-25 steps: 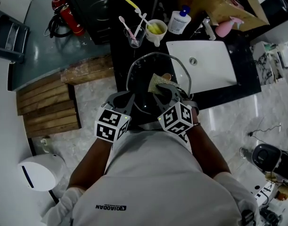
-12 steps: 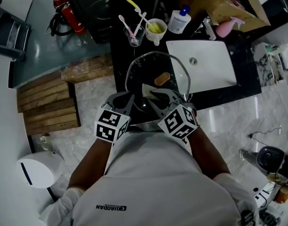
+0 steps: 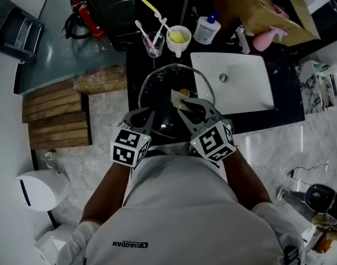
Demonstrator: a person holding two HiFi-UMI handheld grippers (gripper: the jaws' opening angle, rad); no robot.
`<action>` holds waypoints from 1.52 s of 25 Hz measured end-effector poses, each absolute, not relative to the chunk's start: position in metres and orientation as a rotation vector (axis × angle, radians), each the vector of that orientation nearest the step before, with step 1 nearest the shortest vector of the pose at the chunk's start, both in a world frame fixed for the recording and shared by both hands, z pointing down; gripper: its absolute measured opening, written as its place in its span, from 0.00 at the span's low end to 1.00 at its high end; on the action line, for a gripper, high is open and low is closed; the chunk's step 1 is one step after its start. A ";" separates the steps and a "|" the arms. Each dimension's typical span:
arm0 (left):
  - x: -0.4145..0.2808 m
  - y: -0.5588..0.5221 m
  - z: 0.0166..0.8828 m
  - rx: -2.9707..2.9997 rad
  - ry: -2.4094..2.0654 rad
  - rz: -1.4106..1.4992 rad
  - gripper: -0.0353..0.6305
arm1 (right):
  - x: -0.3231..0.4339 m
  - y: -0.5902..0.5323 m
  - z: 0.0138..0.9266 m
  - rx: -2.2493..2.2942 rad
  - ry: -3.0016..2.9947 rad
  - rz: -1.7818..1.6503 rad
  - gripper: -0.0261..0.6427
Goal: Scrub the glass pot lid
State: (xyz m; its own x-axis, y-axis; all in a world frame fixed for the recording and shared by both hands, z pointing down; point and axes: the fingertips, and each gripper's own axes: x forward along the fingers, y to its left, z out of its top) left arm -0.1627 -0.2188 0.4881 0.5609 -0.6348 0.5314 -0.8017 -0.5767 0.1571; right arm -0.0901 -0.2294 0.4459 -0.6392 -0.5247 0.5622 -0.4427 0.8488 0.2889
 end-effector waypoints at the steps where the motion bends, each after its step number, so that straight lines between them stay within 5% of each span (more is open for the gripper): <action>1: -0.158 -0.219 0.489 2.406 -1.180 0.602 0.08 | -0.081 -0.236 0.445 0.713 -2.362 -0.166 0.18; 20: -0.157 -0.209 0.507 2.062 -1.492 0.580 0.08 | -0.053 -0.379 0.528 0.393 -2.327 -0.172 0.18; 38: -0.156 -0.197 0.504 2.029 -1.560 0.572 0.08 | -0.066 -0.349 0.540 0.137 -2.313 -0.248 0.18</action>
